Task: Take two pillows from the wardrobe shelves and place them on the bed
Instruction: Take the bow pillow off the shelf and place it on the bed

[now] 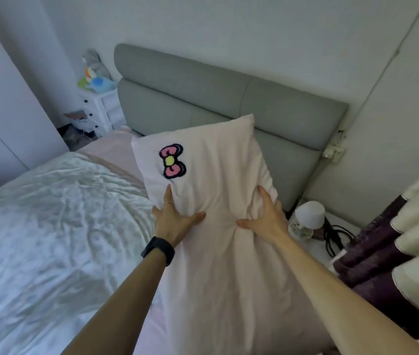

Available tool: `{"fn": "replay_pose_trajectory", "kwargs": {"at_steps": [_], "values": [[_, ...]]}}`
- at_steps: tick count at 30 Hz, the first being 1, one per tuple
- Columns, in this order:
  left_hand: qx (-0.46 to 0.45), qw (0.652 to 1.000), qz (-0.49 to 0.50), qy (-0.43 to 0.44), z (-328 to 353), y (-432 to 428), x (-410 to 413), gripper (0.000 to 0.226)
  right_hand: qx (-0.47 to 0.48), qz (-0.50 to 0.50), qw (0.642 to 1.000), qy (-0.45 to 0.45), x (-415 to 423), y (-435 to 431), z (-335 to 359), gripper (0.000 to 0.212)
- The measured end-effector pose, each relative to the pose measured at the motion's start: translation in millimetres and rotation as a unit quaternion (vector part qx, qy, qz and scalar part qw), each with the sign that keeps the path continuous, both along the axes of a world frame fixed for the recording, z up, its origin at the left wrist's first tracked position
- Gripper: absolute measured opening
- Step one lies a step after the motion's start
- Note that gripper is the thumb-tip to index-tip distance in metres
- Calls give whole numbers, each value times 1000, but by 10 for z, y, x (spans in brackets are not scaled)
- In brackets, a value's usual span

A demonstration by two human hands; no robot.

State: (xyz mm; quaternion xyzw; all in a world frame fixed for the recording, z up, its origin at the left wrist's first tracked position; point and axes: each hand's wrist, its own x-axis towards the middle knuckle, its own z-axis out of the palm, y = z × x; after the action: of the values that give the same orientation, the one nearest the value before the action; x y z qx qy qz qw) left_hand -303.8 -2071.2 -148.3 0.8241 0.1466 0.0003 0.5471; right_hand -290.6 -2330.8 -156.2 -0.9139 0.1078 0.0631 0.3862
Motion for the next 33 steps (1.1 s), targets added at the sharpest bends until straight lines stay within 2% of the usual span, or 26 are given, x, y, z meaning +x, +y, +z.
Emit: {"fn": "replay_pose_trajectory", "kwargs": {"at_steps": [9, 16, 23, 33], "values": [[-46, 996, 21, 75, -443, -650, 1348, 132, -30, 50, 998, 34, 1536, -724, -245, 123], [-53, 984, 116, 127, -915, -892, 1967, 126, -17, 131, 988, 74, 2559, -829, -796, 123], [-53, 950, 236, 199, -1431, -911, 2385, 131, -39, 234, 964, 121, 3460, -638, -1325, 121], [-81, 921, 319, 210, -2435, -538, 2982, 126, -48, 316, 936, 148, 4491, -50, -2186, 114]]}}
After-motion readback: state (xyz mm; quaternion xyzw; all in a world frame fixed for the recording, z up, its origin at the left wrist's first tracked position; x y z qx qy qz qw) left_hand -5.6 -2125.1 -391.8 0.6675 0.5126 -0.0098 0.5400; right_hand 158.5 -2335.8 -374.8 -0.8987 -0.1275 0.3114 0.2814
